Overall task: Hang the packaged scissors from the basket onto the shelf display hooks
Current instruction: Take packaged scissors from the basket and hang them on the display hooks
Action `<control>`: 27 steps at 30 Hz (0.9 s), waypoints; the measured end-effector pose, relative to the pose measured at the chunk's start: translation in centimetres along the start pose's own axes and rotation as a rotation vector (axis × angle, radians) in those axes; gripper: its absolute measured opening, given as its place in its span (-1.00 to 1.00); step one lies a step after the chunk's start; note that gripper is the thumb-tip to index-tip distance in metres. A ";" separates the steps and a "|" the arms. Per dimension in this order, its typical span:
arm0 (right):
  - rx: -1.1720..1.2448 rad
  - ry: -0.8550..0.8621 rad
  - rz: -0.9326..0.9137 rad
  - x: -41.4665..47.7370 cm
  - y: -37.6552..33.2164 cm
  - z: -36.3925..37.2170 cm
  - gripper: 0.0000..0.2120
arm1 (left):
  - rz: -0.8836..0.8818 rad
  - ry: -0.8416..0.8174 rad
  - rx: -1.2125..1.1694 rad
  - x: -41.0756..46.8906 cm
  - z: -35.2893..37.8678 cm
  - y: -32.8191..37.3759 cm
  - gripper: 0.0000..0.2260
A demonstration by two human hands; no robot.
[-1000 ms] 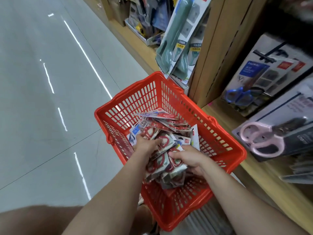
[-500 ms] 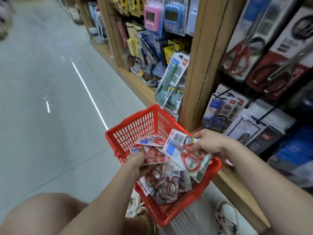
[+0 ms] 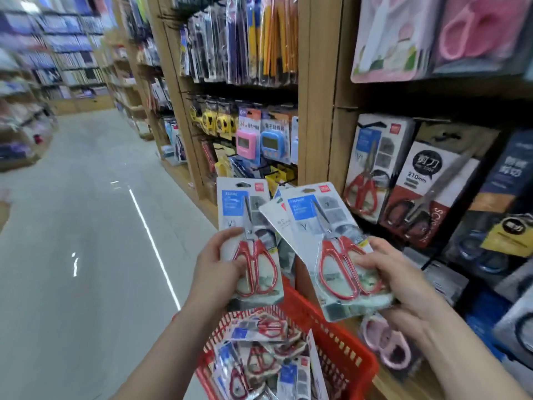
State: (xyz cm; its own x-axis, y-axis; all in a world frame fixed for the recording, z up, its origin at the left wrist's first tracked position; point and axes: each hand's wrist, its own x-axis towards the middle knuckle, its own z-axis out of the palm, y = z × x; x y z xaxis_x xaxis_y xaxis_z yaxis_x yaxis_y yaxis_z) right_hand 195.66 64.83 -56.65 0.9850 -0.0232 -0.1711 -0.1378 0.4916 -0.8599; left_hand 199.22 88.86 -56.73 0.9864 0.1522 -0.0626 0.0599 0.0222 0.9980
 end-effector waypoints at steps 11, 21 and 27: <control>-0.460 0.228 -0.169 1.6 -0.1 1.2 -0.63 | 0.016 -0.053 -0.290 -0.2 1.8 3.4 -0.51; -0.459 -0.042 -0.171 1.7 0.9 3.1 -0.77 | 0.040 -0.130 -0.217 -1.2 4.9 2.4 -0.35; -0.721 -0.176 -0.260 1.2 0.5 2.1 -0.79 | -0.021 0.015 -0.305 0.1 3.3 3.6 -0.78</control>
State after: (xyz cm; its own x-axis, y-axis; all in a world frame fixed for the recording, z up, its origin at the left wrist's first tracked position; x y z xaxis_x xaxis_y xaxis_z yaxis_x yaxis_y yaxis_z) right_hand 196.98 66.91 -56.31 0.9886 0.1079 0.1050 0.1249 -0.1981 -0.9722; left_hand 200.05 85.70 -53.09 0.9828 0.1632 -0.0858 0.0294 0.3206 0.9468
